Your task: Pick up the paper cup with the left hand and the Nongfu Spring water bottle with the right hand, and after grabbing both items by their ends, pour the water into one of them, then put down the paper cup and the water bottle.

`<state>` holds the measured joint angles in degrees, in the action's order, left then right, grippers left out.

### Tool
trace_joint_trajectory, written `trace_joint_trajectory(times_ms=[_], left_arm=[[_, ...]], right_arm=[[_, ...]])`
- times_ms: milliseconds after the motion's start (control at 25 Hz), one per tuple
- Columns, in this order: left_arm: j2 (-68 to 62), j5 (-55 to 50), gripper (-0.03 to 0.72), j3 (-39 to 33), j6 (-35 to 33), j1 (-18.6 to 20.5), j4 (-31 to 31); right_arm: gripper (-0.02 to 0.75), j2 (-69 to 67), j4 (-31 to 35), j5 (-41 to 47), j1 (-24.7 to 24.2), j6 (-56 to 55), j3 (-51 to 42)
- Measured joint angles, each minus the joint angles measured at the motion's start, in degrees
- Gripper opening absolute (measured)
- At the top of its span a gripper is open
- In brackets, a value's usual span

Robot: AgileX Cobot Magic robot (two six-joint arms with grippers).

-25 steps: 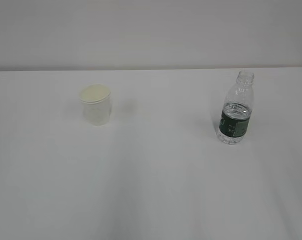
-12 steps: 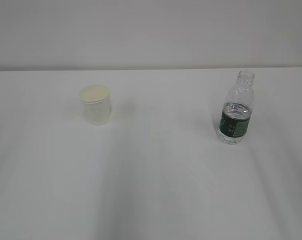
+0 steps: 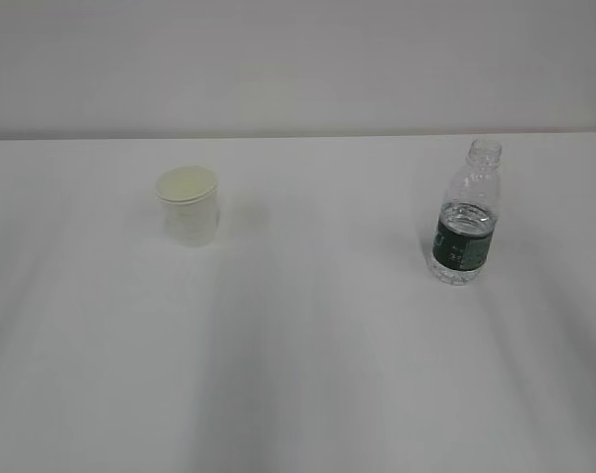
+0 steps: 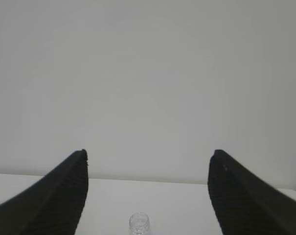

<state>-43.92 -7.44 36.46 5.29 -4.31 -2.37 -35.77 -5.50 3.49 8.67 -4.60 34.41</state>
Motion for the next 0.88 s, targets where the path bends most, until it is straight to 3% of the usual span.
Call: trace_joint_trajectory(times_ms=[520, 880], left_arm=[[-17.38, 18.74, 0.442, -1.87, 0.00, -5.15, 0.00], [-24.88, 40.95, 0.428, -13.50, 0.00, -8.33, -1.04]], right_arm=[[0.573, -14.07, -1.69, -20.77, 0.00, -2.17, -7.95], [0.573, -19.79, -1.69, -36.47, 0.00, -3.95, -17.12]])
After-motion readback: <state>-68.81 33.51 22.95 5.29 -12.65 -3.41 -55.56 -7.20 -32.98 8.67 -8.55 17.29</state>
